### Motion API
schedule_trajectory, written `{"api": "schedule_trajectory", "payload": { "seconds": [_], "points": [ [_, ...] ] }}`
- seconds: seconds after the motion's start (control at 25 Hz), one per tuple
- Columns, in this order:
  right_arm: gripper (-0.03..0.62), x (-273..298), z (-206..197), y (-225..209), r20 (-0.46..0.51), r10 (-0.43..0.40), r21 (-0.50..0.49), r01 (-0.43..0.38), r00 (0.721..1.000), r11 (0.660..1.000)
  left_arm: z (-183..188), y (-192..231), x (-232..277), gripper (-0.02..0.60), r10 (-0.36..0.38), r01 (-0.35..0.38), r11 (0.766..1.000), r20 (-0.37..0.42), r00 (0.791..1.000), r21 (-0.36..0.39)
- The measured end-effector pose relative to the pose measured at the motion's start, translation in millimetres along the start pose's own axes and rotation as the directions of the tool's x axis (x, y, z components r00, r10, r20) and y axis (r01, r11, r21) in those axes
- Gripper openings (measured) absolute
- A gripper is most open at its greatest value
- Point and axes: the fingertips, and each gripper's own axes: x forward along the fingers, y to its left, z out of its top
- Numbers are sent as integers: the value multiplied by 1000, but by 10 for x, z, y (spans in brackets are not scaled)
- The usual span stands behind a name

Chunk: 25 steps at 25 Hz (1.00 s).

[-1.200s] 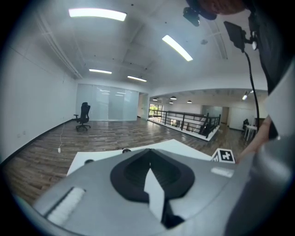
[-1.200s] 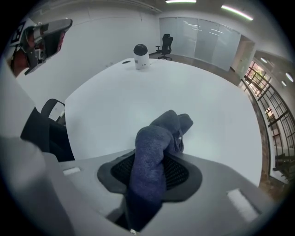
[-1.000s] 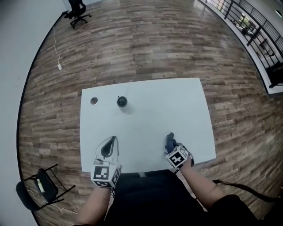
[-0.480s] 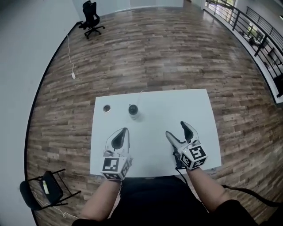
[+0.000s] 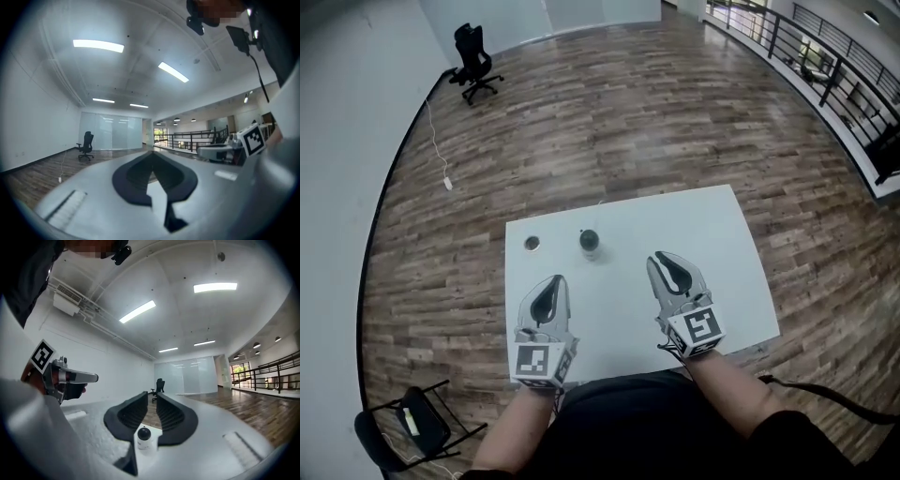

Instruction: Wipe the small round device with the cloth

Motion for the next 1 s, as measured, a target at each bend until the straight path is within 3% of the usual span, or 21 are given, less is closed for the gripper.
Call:
{"api": "schedule_trajectory", "payload": {
  "seconds": [0.16, 0.56, 0.84, 1.0],
  "points": [
    [24, 18, -25, 132, -19, -10, -24, 10, 1000, 1000, 73, 10, 14, 6, -22, 22, 1000, 30, 999, 7],
    [5, 107, -119, 267, -61, -46, -49, 43, 997, 998, 272, 63, -51, 6, -52, 51, 999, 127, 991, 14],
    [5, 148, -183, 276, -77, -72, -61, 67, 994, 996, 147, 108, 50, 6, -67, 69, 997, 102, 993, -19],
    [3, 151, -219, 243, -111, -76, 13, 78, 991, 997, 174, 150, -14, 6, -29, 33, 995, 50, 998, -91]
  ]
}}
